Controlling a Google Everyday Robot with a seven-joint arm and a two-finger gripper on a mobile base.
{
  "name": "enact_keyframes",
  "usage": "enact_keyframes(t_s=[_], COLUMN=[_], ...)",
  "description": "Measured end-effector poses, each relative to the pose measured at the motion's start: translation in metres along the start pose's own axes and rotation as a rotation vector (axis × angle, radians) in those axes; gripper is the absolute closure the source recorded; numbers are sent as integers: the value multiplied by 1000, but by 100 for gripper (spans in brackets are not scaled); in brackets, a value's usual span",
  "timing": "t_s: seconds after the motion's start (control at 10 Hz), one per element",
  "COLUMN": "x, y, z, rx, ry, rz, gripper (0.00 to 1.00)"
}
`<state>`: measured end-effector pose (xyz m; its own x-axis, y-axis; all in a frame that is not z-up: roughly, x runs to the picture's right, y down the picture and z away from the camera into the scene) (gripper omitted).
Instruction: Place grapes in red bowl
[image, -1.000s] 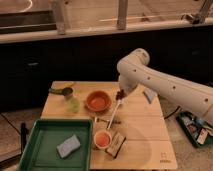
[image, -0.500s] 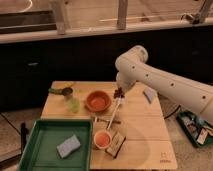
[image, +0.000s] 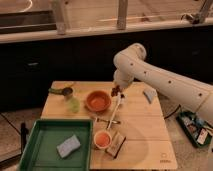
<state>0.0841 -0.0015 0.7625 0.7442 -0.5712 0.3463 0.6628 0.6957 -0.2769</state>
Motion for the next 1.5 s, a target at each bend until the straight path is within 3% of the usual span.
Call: enact_keyframes(t_s=[1.5], x=[-2], y=[-35], z=[15], rx=[31], ry=[-78], rz=[-128], gripper=[99])
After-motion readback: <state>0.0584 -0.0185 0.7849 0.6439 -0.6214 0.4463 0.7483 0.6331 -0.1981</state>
